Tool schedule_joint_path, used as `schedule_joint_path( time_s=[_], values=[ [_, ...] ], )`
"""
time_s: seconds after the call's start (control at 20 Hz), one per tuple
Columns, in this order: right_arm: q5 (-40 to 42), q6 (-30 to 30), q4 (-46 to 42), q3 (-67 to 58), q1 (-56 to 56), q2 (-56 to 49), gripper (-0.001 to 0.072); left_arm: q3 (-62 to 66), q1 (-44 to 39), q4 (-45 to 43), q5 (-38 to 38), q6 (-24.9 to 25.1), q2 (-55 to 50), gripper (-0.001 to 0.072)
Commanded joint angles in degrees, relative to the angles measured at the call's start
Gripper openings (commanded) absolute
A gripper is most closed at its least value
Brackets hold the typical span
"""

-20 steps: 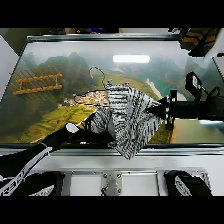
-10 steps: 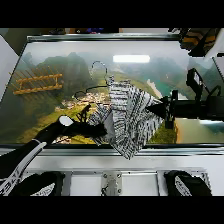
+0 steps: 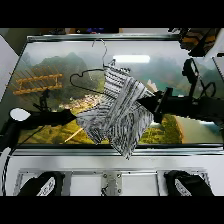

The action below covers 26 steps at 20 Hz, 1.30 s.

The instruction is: Fold the clothes and pants, and hang the long-sleeved shirts on hangers.

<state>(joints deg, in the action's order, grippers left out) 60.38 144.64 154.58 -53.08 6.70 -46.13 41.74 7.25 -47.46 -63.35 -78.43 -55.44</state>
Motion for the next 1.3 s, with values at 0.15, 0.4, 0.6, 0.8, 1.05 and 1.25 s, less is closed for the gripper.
schedule_joint_path(
  time_s=[0.15,0.4,0.6,0.8,1.05,1.25],
  values=[
    [-15.6,-5.2,-1.1,-0.1,10.2,-2.4,0.0008,11.5,8.7,-5.4,-4.8,-1.4,-5.1,0.0618],
    [-15.6,-5.2,-1.4,-0.1,10.2,-2.5,0.0008,-2.8,15.6,1.9,-2.4,-6.7,0.1,0.0597],
    [-15.6,-5.2,-1.4,-0.1,10.2,-2.4,0.0008,-19.7,15.1,28.0,3.5,-7.2,-3.4,0.0597],
    [-15.4,-5.2,-1.4,-0.1,10.2,-2.4,0.0009,-15.6,10.1,29.3,2.0,-6.8,-12.8,0.0596],
    [-15.4,-5.2,-1.4,-0.1,10.2,-2.4,0.0009,-7.0,1.0,29.0,0.1,-6.9,-21.6,0.0597],
    [-15.4,-5.2,-1.4,-0.1,10.2,-2.4,0.0009,-6.8,-1.9,29.2,0.9,-7.1,-22.3,0.0596]
  ],
)
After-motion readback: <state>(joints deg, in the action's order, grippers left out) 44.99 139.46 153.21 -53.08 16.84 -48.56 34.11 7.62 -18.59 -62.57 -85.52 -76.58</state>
